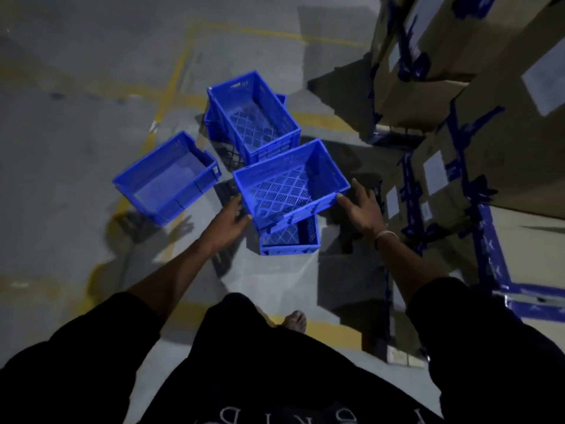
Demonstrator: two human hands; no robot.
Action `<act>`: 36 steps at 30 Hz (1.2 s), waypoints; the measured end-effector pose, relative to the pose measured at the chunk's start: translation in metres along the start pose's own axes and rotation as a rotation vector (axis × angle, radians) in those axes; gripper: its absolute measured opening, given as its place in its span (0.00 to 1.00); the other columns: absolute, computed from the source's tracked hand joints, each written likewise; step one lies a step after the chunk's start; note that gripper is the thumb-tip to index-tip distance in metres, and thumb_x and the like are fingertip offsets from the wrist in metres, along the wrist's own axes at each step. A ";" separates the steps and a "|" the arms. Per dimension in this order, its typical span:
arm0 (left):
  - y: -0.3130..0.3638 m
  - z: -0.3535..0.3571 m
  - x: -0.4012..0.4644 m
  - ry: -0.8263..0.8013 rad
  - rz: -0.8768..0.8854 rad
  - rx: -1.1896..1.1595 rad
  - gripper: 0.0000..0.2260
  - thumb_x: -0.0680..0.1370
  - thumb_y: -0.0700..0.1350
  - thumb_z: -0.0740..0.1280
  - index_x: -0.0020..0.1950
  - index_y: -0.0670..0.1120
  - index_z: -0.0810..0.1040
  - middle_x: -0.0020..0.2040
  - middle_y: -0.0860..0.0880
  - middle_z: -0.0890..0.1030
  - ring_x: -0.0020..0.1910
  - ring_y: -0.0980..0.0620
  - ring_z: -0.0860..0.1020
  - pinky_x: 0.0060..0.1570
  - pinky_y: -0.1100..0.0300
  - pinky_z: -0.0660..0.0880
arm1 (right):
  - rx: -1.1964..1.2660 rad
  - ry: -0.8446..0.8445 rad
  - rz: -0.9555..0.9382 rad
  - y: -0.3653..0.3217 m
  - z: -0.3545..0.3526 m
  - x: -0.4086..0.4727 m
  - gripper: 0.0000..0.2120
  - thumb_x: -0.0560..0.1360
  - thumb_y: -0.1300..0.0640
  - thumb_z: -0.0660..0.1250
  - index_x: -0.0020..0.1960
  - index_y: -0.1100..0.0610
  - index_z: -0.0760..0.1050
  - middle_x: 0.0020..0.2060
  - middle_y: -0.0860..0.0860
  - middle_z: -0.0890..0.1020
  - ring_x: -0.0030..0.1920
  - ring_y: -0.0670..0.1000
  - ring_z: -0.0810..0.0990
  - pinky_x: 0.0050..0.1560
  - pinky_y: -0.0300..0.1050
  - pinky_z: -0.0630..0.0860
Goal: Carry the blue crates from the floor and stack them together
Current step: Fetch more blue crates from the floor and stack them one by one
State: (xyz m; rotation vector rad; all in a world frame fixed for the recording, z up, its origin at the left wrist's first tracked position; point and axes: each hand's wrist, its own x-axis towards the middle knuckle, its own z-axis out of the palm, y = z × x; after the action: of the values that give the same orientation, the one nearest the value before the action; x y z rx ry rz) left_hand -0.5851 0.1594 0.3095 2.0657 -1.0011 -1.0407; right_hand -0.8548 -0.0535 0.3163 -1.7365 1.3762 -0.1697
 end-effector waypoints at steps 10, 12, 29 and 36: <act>-0.039 0.036 0.133 0.004 -0.091 -0.049 0.35 0.79 0.62 0.65 0.82 0.57 0.53 0.82 0.53 0.59 0.76 0.46 0.67 0.70 0.43 0.71 | -0.094 -0.130 -0.052 -0.005 -0.027 0.163 0.39 0.73 0.29 0.63 0.79 0.41 0.56 0.77 0.55 0.58 0.74 0.62 0.65 0.72 0.62 0.66; -0.064 0.046 0.166 -0.006 -0.107 -0.065 0.38 0.76 0.68 0.63 0.82 0.58 0.52 0.82 0.53 0.58 0.79 0.47 0.63 0.71 0.41 0.70 | -0.103 -0.144 -0.046 -0.003 -0.024 0.194 0.38 0.73 0.31 0.64 0.78 0.42 0.57 0.76 0.54 0.60 0.73 0.61 0.67 0.71 0.60 0.68; -0.168 0.135 0.354 0.266 -0.428 0.131 0.32 0.81 0.42 0.67 0.81 0.40 0.57 0.79 0.32 0.58 0.79 0.34 0.56 0.73 0.43 0.60 | -0.508 -0.309 -0.063 0.111 0.080 0.489 0.37 0.76 0.37 0.66 0.80 0.45 0.56 0.78 0.66 0.50 0.78 0.65 0.48 0.78 0.56 0.48; -0.231 0.180 0.416 0.420 -0.656 0.071 0.34 0.80 0.47 0.66 0.83 0.45 0.54 0.80 0.32 0.51 0.80 0.34 0.50 0.75 0.43 0.54 | -0.490 -0.339 -0.023 0.176 0.121 0.584 0.47 0.67 0.33 0.70 0.79 0.47 0.58 0.78 0.65 0.54 0.76 0.64 0.61 0.74 0.41 0.53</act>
State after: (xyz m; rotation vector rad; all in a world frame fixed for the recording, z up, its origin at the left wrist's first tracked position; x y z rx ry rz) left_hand -0.4876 -0.0967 -0.1189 2.5994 -0.1428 -0.8023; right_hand -0.6909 -0.4749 -0.1105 -2.0602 1.2067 0.4682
